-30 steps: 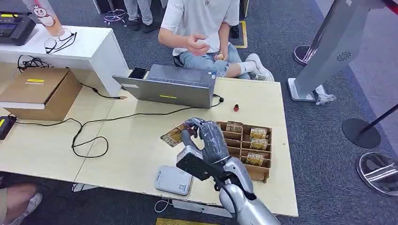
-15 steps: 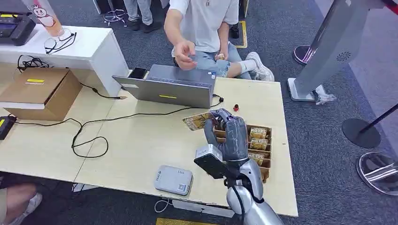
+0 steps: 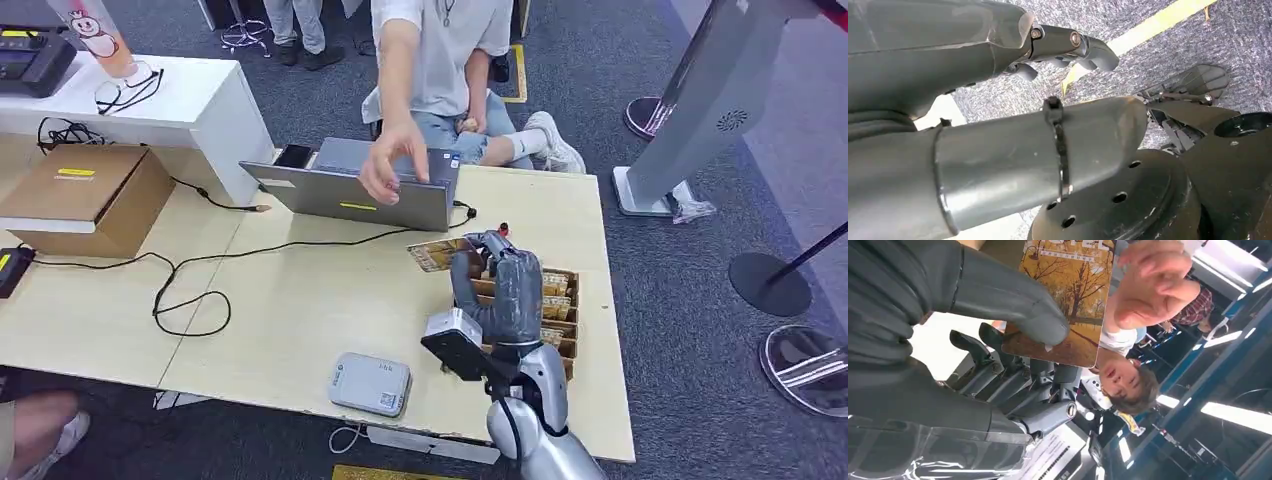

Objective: Pass the card to the sensor for recognition and then transmit it.

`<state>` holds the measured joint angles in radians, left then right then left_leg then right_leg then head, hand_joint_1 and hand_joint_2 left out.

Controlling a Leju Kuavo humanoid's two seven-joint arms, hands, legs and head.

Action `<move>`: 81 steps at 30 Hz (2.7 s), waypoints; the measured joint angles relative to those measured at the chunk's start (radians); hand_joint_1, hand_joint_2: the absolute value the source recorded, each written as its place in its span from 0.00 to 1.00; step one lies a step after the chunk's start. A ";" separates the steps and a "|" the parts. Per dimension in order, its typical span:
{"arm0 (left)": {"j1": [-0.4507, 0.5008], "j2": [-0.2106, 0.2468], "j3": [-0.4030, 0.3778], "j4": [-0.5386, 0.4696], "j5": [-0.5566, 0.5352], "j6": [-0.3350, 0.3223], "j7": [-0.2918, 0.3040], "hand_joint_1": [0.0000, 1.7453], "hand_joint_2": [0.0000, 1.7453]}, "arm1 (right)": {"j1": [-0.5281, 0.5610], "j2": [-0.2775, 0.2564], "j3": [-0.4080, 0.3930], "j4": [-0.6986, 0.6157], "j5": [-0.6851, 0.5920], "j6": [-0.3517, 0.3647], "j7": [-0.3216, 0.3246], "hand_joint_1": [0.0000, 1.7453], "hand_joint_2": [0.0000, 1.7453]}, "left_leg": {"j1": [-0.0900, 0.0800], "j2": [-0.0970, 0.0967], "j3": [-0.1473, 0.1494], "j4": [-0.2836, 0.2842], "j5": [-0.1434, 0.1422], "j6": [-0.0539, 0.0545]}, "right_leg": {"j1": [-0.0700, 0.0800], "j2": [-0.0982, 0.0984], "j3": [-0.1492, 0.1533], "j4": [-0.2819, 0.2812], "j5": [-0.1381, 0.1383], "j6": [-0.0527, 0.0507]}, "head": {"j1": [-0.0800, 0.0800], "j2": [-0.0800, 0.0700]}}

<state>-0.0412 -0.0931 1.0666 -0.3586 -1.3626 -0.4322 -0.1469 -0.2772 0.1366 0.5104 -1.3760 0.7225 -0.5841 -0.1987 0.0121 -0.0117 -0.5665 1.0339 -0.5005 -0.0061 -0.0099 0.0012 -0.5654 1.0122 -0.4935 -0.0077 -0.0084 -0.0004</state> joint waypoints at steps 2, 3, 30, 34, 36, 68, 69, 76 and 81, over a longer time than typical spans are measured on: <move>0.000 0.000 0.000 0.000 0.000 0.000 0.000 0.00 0.00 | 0.000 0.000 -0.002 0.000 0.015 -0.013 0.000 1.00 1.00 | 0.000 0.000 0.000 0.000 0.000 0.000 | 0.000 0.000 0.000 0.000 0.000 0.000 | 0.000 0.000; 0.000 -0.001 0.000 0.000 0.000 0.000 0.000 0.00 0.00 | 0.000 0.000 -0.003 0.000 0.023 -0.021 0.000 1.00 1.00 | 0.000 0.000 0.000 0.000 0.000 0.000 | 0.000 0.000 0.000 0.000 0.000 0.000 | 0.000 0.000; -0.003 -0.006 -0.012 0.000 -0.003 0.002 -0.002 0.00 0.00 | -0.004 -0.002 0.014 0.016 0.301 -0.086 0.066 1.00 1.00 | 0.000 0.000 0.000 0.000 0.000 0.000 | 0.000 0.000 0.000 0.000 0.000 0.000 | 0.000 0.000; -0.003 -0.006 -0.017 0.000 -0.003 0.002 -0.002 0.00 0.00 | -0.007 -0.002 0.015 0.019 0.301 -0.084 0.066 1.00 1.00 | 0.000 0.000 0.000 0.000 0.000 0.000 | 0.000 0.000 0.000 0.000 0.000 0.000 | 0.000 0.000; -0.003 -0.006 -0.018 0.000 -0.002 0.002 -0.002 0.00 0.00 | -0.008 -0.002 0.016 0.019 0.297 -0.075 0.066 1.00 1.00 | 0.000 0.000 0.000 0.000 0.000 0.000 | 0.000 0.000 0.000 0.000 0.000 0.000 | 0.000 0.000; -0.003 -0.006 -0.018 0.000 -0.002 0.001 -0.002 0.00 0.00 | -0.008 -0.002 0.031 0.019 0.284 -0.053 0.072 0.00 1.00 | 0.000 0.000 0.000 0.000 0.000 0.000 | 0.000 0.000 0.000 0.000 0.000 0.000 | 0.000 0.000; -0.003 -0.006 -0.018 0.000 -0.002 0.001 -0.002 0.00 0.00 | -0.008 -0.002 0.032 0.019 0.284 -0.052 0.072 0.00 1.00 | 0.000 0.000 0.000 0.000 0.000 0.000 | 0.000 0.000 0.000 0.000 0.000 0.000 | 0.000 0.000; -0.003 -0.006 -0.018 0.000 0.001 0.000 -0.001 0.00 0.00 | -0.007 -0.002 0.032 0.019 0.316 -0.041 0.083 0.00 1.00 | 0.000 0.000 0.000 0.000 0.000 0.000 | 0.000 0.000 0.000 0.000 0.000 0.000 | 0.000 0.000; -0.002 -0.006 -0.018 0.000 -0.002 0.000 -0.002 0.00 0.00 | -0.006 -0.009 0.032 0.012 0.388 -0.008 0.105 0.00 1.00 | 0.000 0.000 0.000 0.000 0.000 0.000 | 0.000 0.000 0.000 0.000 0.000 0.000 | 0.000 0.000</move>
<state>-0.0436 -0.0996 1.0487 -0.3586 -1.3645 -0.4326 -0.1484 -0.2828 0.1278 0.5425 -1.3642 1.1101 -0.5925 -0.0935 0.0121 -0.0117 -0.5666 1.0339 -0.5005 -0.0062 -0.0099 0.0010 -0.5653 1.0122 -0.4935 -0.0077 -0.0084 -0.0004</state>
